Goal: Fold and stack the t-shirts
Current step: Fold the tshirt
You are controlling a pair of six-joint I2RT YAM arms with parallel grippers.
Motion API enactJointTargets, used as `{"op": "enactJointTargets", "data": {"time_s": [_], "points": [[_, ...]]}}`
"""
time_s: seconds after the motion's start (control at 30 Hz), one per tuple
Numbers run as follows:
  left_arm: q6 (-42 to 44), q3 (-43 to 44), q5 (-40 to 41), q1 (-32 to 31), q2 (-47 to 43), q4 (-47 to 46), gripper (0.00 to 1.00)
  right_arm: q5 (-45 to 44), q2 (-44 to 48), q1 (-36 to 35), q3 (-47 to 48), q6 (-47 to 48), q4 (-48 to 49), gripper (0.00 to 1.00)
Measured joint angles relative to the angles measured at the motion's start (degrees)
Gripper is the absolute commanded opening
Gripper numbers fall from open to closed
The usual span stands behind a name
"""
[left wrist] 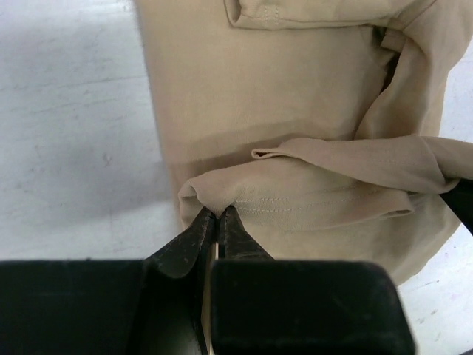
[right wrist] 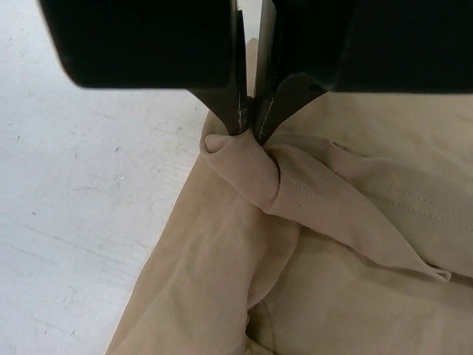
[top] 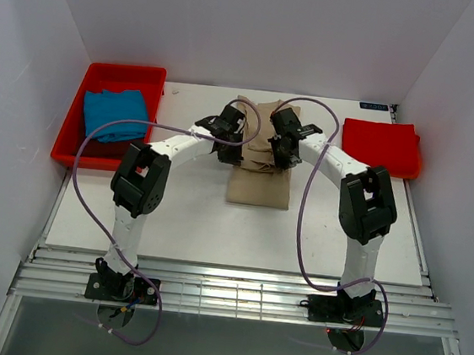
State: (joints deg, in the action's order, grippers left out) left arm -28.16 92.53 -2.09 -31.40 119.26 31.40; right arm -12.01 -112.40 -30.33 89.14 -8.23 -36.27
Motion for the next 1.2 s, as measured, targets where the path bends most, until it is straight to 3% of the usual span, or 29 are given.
{"op": "enactJointTargets", "data": {"time_s": [0.6,0.9,0.97,1.0,1.03,1.1,1.2], "points": [[2.1,7.0,-1.0,1.9,2.4,-0.4,0.00,0.1,-6.2,3.3,9.2,2.9,-1.0,0.08],[2.1,11.8,-1.6,2.9,6.2,-0.7,0.00,0.2,-11.1,5.2,19.8,3.4,-2.4,0.10],[2.2,12.8,-1.7,3.1,7.7,-0.6,0.16,0.6,-12.7,5.6,21.6,3.4,-2.7,0.25],[2.2,13.4,-1.8,3.2,8.3,-0.5,0.26,0.9,-13.6,5.8,22.5,3.2,-2.8,0.45],[2.3,14.4,-1.8,3.3,9.4,-0.5,0.43,1.0,-14.6,6.0,23.3,2.9,-2.8,0.49],[2.3,15.4,-0.8,3.6,10.8,-0.4,0.52,1.3,-16.3,6.6,24.6,3.3,-2.6,0.62],[1.9,15.4,2.7,3.7,10.5,0.8,0.58,1.2,-17.9,7.3,24.8,3.5,-2.7,0.63]]}}
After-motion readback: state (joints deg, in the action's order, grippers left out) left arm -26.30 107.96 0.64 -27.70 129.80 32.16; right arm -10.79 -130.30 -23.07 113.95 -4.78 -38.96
